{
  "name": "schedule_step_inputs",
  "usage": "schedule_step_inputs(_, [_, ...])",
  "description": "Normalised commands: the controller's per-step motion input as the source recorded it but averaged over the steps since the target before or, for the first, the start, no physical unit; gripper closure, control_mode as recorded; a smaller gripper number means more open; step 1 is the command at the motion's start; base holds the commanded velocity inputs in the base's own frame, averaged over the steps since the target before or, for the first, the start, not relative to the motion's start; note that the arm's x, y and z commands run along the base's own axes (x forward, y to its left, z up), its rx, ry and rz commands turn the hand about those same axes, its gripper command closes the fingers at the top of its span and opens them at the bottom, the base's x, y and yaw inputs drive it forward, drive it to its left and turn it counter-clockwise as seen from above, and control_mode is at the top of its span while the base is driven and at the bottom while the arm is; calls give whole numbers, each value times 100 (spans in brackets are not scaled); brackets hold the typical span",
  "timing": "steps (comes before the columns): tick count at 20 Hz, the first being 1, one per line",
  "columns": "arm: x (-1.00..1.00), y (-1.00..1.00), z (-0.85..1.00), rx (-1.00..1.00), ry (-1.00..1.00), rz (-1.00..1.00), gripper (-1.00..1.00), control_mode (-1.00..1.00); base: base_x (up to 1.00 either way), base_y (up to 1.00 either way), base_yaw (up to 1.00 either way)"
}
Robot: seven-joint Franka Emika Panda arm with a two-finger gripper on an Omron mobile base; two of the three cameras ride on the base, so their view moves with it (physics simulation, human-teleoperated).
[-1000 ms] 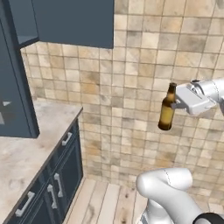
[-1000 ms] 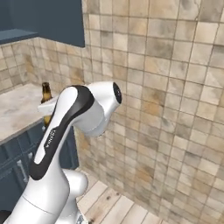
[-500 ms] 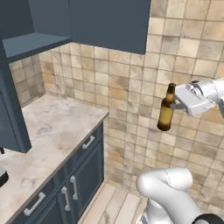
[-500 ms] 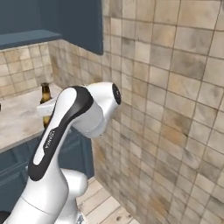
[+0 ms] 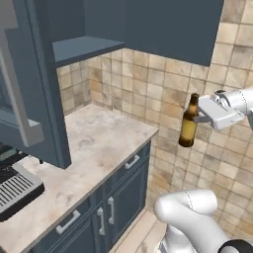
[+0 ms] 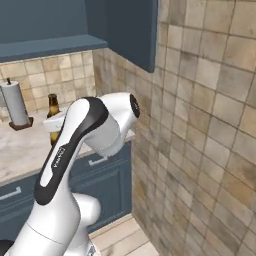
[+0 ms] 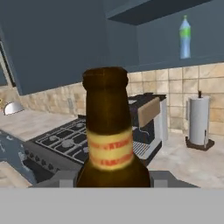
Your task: Pick the bottled water, beer from the counter and place them in the open cabinet.
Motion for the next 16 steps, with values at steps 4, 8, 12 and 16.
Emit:
schedule_step_inputs(4, [0,0,0,0,0,0,100,100,77,-3,46])
schedule_step_inputs(8, [0,0,0,0,0,0,100,100,58,18,45])
schedule_step_inputs(12, [0,0,0,0,0,0,100,100,7,66,32])
schedule_step_inputs(16, [0,0,0,0,0,0,100,100,0,55,28])
